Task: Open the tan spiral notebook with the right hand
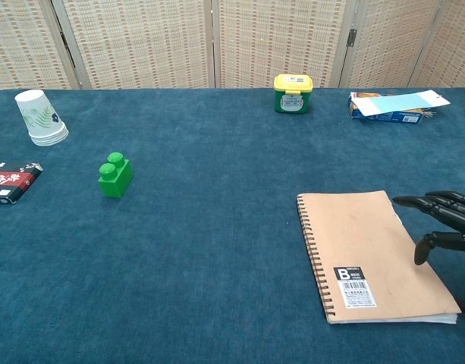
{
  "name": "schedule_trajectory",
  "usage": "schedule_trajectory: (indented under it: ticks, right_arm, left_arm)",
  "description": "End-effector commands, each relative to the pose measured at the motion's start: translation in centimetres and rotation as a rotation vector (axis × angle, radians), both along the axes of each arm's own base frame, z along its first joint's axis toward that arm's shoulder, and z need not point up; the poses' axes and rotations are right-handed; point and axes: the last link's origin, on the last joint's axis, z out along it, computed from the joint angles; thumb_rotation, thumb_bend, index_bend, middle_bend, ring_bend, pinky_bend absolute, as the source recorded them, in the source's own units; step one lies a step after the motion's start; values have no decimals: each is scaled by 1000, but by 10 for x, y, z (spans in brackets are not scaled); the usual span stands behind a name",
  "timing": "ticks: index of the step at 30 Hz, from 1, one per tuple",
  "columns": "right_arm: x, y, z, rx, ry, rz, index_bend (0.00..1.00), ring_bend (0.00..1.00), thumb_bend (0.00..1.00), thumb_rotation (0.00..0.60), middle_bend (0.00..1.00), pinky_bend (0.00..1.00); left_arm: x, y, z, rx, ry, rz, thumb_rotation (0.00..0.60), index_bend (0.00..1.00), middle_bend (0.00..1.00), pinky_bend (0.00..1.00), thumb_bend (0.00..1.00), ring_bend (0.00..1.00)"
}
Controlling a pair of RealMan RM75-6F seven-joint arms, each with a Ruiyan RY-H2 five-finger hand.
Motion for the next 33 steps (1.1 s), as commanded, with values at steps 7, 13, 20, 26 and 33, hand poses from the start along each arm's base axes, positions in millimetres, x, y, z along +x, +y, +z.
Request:
schedule_trajectory:
  ticks: [7,13,20,26,33]
  right_arm:
    - [4,-5,-5,5,-15,-5,377,0,260,600,25,0]
    - [6,-5,-1,-11,-30,4,377,0,253,600,25,0]
    - [12,-7,1,-22,-50,21,378,0,246,600,27,0]
    - [20,-15,-5,-25,-62,30,472,0,233,600,44,0]
    - [35,-25,-6,-44,-106,72,476,0,232,600,45,0]
  left_arm:
    - [0,-1,3,11,0,0,600,266,145,237,241,121]
    - [0,0,2,9,3,0,600,266,145,236,241,121]
    - [1,-1,2,8,3,0,600,266,146,236,241,121]
    - [1,-1,4,13,2,-4,600,259,146,236,241,121]
    - [0,-1,5,21,6,-4,600,254,149,236,241,121]
